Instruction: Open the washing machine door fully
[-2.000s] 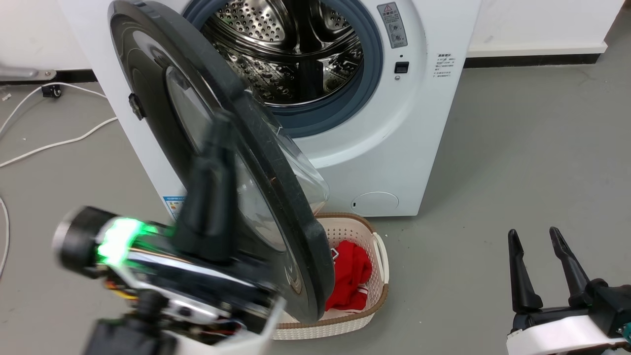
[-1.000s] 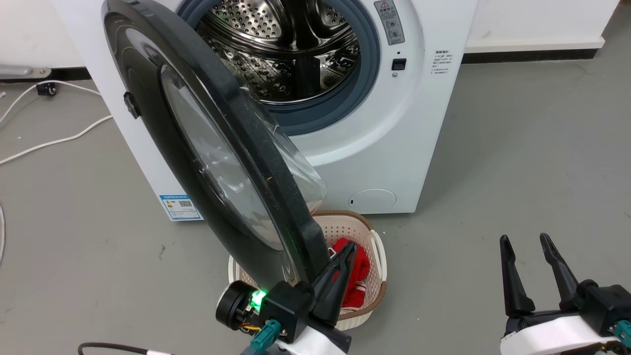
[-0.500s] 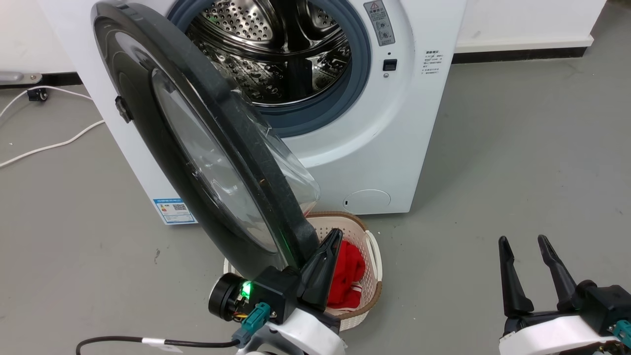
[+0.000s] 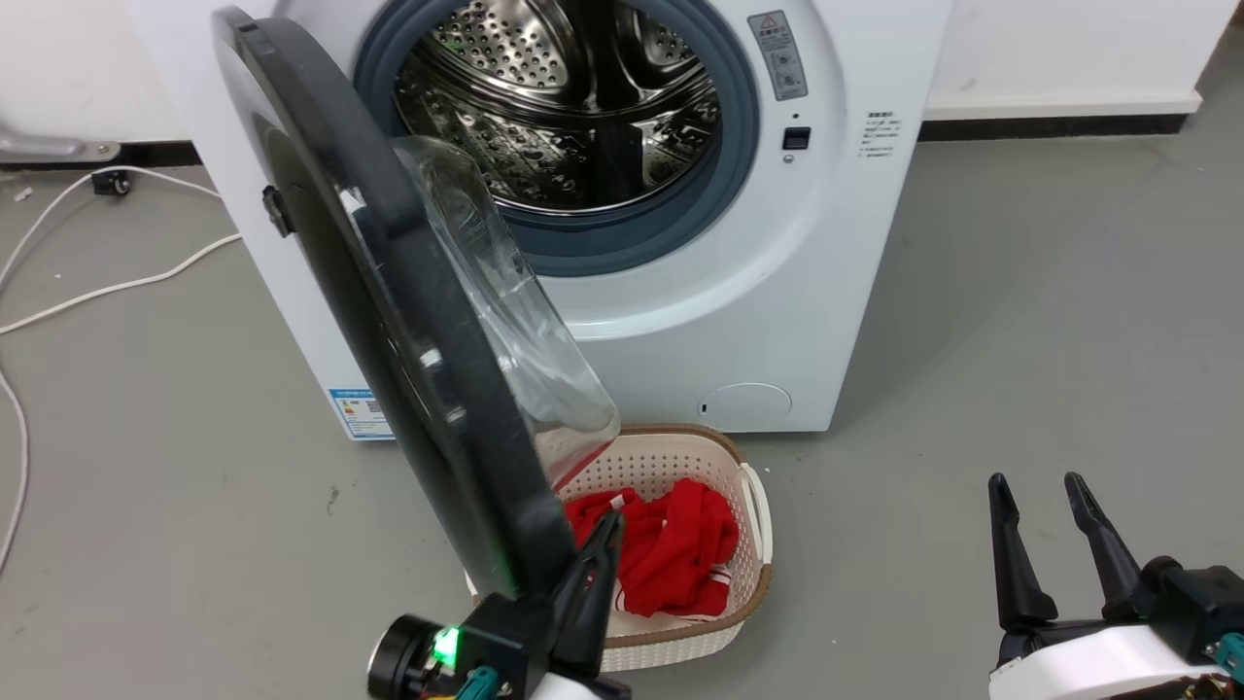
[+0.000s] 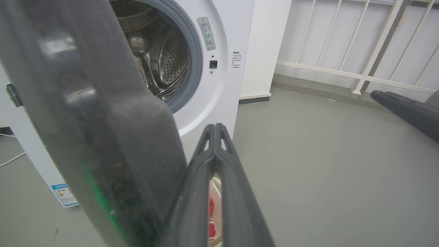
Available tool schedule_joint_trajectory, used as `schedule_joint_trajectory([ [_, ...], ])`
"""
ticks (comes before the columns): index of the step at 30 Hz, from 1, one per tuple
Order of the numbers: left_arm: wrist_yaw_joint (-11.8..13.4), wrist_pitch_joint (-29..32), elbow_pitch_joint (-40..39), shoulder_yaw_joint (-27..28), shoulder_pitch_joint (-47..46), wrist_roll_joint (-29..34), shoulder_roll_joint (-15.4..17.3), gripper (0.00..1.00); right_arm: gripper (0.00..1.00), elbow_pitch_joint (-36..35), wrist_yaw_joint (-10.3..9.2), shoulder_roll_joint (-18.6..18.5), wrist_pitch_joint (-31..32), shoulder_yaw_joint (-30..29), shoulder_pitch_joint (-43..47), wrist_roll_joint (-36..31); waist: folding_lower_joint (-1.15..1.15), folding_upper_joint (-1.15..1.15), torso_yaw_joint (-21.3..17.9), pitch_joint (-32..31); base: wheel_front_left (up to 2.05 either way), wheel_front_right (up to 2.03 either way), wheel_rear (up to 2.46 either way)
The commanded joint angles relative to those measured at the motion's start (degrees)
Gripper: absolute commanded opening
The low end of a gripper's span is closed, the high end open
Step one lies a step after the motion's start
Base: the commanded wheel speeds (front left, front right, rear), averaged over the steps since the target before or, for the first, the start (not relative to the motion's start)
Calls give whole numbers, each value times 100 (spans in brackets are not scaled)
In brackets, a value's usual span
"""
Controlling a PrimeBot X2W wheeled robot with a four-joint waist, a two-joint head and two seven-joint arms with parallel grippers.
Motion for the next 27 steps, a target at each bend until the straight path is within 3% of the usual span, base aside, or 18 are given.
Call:
schedule_joint_trajectory([
  [1, 116, 41, 16, 165, 98, 28, 146, 0, 100, -10, -4, 14, 30, 4, 31, -36, 0, 0, 65, -17, 0, 0, 0],
  [17, 668, 246, -818, 427, 1057, 43, 479, 0, 100, -133, -4, 12, 116, -32, 180, -61, 0, 0, 955, -44, 0, 0, 0],
  [27, 899, 125, -844, 1145, 998, -136, 838, 0, 100, -157, -4, 12, 154, -15, 124, -33, 0, 0, 1258, 25, 0, 0, 0],
])
